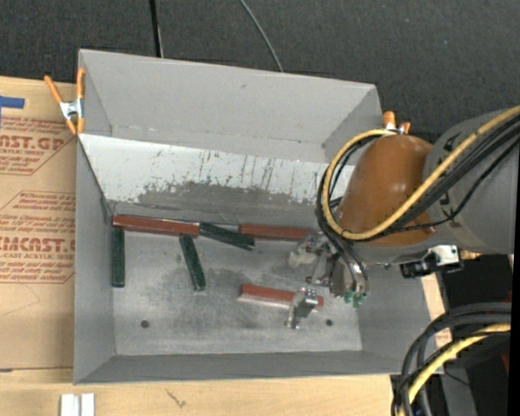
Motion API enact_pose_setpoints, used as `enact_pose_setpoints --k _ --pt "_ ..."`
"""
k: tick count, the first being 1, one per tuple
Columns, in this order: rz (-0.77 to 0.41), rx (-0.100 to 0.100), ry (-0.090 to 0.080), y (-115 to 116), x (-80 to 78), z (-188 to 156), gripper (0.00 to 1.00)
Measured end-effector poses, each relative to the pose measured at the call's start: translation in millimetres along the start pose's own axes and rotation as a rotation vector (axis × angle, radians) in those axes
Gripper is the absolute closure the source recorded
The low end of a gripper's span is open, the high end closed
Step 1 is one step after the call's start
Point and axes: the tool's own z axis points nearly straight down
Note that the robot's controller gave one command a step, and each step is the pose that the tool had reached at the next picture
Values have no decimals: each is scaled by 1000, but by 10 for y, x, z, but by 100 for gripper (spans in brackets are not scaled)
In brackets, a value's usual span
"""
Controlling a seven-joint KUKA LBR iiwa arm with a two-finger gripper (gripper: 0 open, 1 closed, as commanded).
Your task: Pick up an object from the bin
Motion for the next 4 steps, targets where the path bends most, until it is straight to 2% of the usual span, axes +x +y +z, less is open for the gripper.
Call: enact_pose_setpoints --k 1,2,3,4 --pt "12 -1 -6 104 -217 211 0" --pt "92 -2 -8 247 -164 798 0" --pt "165 -8 -26 203 -38 828 100" --pt "165 -8 -26 204 -38 828 100"
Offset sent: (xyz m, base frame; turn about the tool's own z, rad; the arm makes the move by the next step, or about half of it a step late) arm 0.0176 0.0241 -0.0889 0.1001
